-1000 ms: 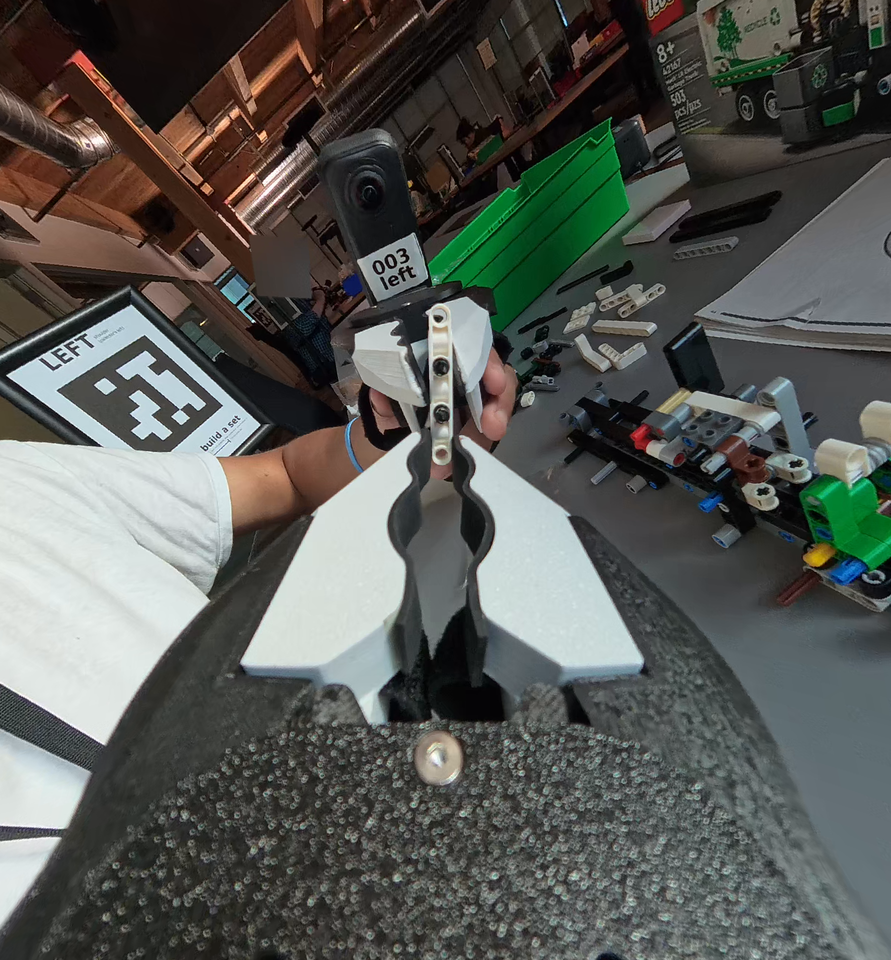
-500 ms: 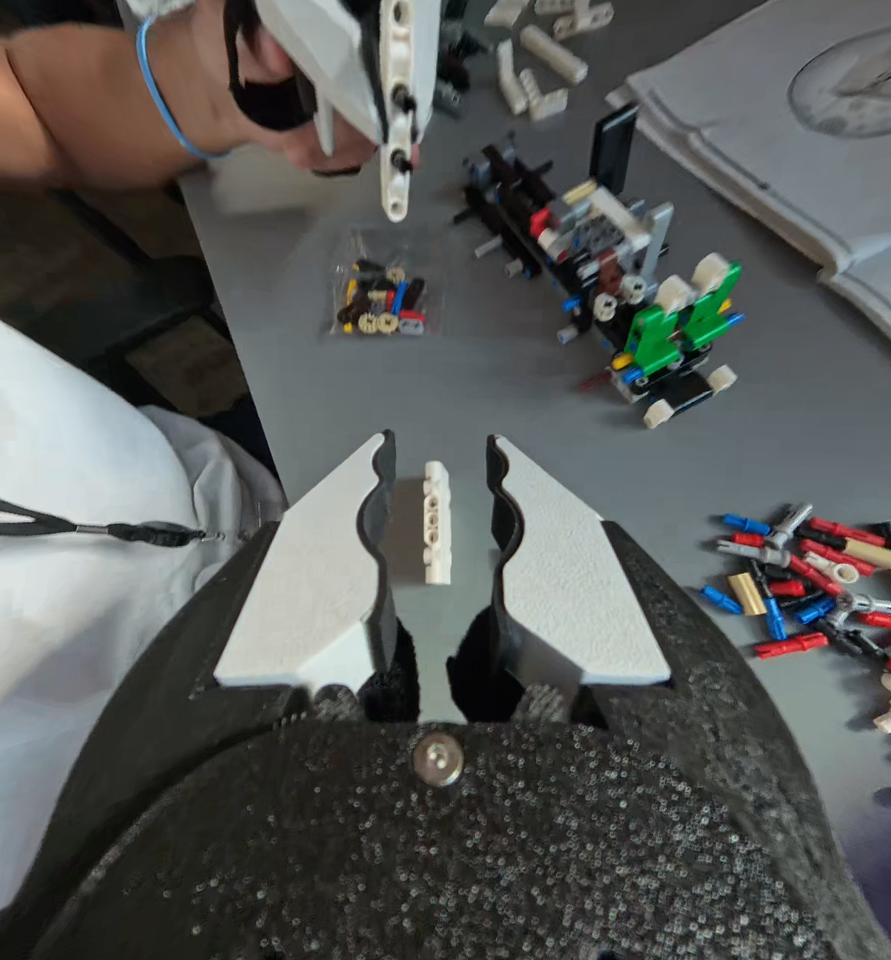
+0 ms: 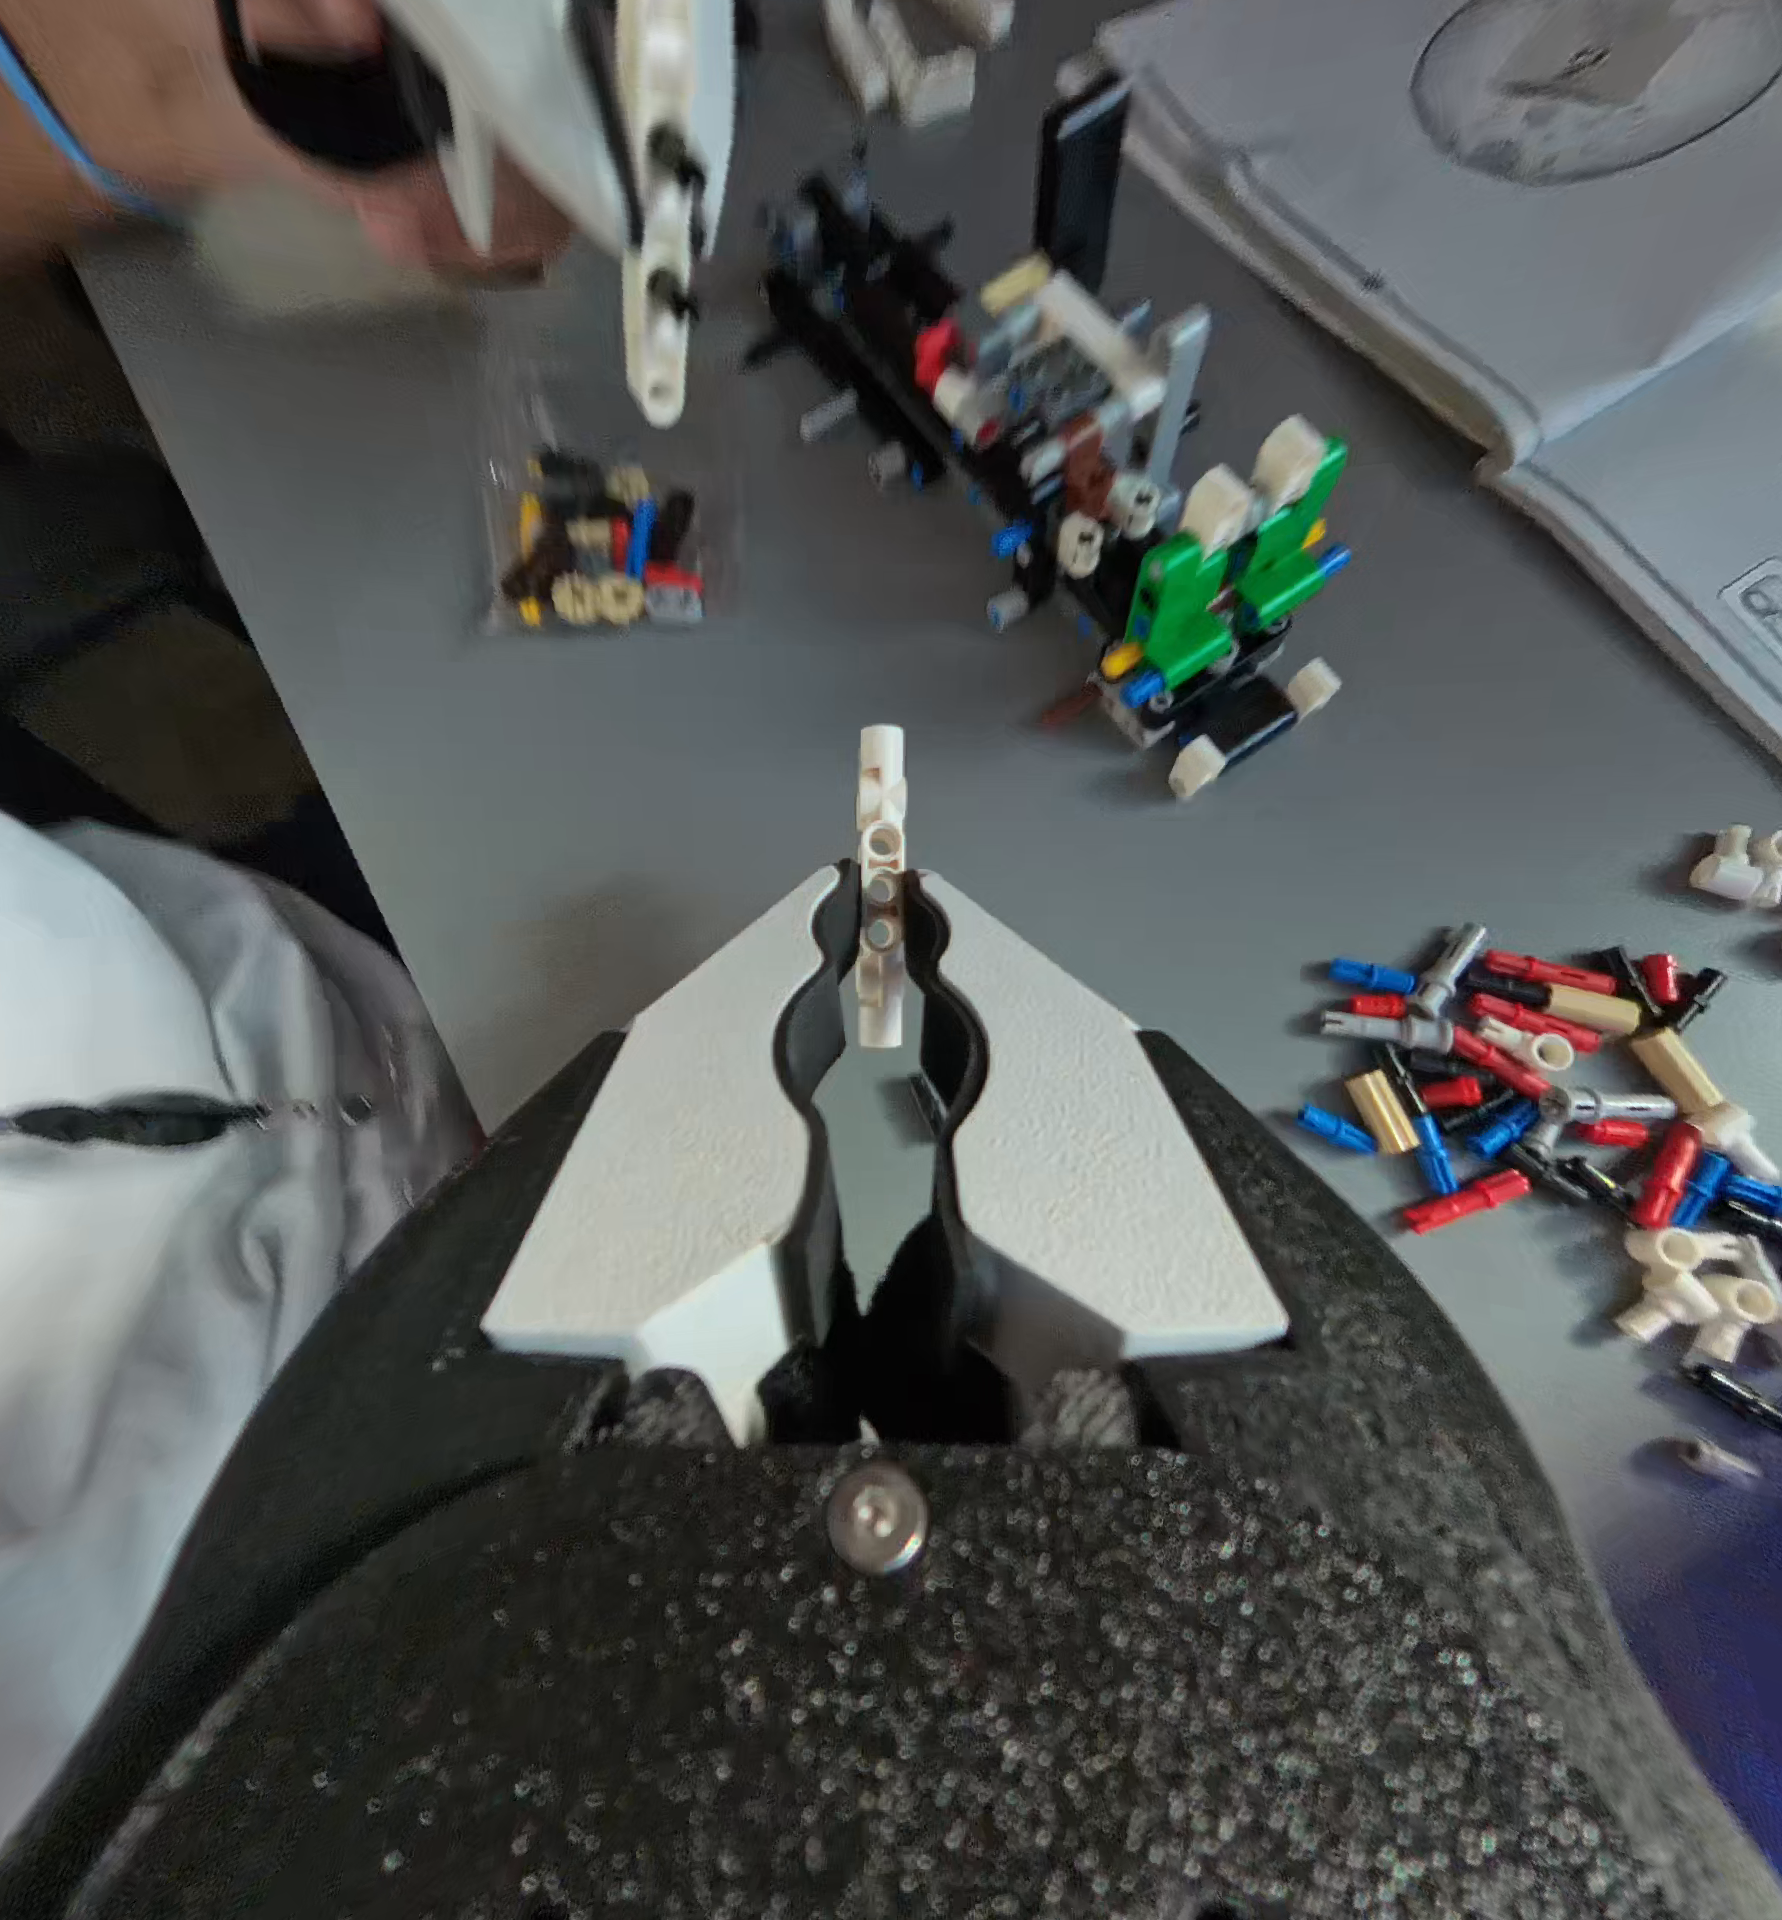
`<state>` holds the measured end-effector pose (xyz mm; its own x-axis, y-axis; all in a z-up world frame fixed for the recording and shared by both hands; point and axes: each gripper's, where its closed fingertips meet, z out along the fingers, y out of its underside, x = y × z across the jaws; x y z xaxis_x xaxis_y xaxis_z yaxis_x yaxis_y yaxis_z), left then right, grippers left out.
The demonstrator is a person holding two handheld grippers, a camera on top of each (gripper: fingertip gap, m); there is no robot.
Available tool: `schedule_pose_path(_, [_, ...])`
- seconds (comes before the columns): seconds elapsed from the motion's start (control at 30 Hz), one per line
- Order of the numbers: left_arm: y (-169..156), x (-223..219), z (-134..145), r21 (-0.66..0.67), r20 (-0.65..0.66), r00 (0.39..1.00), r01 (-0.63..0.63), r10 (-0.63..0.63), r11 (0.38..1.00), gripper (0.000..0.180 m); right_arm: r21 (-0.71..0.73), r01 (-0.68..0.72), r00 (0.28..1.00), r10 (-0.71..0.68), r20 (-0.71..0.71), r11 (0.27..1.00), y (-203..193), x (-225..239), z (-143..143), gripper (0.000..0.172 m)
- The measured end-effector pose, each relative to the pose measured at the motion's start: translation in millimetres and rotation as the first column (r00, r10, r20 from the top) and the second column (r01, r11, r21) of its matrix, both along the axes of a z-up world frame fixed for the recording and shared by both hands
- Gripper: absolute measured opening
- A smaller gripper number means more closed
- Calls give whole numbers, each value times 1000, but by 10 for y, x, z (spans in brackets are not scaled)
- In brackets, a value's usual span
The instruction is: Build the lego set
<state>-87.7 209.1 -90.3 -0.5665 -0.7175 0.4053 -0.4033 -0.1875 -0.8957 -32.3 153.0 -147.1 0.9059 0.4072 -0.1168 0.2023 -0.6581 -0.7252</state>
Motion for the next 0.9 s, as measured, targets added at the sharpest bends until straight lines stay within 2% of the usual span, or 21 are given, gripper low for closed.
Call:
schedule_pose_path(0.03, [-4,-5,32,-7,21,1000,1,-1,1000,5,77,59,987,-47,-152,995,116,0,182,6])
schedule_pose_path(0.07, [-12,-14,75,-24,45,999,6,-5,1000,5,173,88,946,-28,-324,981,204,-77,403,6])
schedule_pose_path(0.1, [-13,-19,114,-46,62,998,6,-3,999,5,272,80,882,59,-468,959,231,-214,624,6])
schedule_pose_path(0.13, [-15,-24,150,-68,74,997,8,-3,998,5,332,108,829,99,-551,937,267,-288,747,5])
schedule_pose_path(0.2, [-30,-46,223,-106,102,995,21,-10,994,5,341,182,786,72,-615,922,380,-355,732,6])
schedule_pose_path(0.3, [-55,-54,215,-109,93,995,28,-18,994,5,367,261,653,116,-748,893,441,-410,857,6])
schedule_pose_path(0.33, [-61,-52,210,-120,87,996,29,-18,992,5,370,267,632,128,-764,890,448,-416,873,6])
schedule_pose_path(0.57, [-70,-45,201,-253,45,998,57,-47,966,5,403,264,621,165,-766,876,462,-466,875,6])
schedule_pose_path(0.9, [-82,-38,174,-247,26,998,54,-49,968,5,388,251,599,173,-782,887,500,-470,812,6])
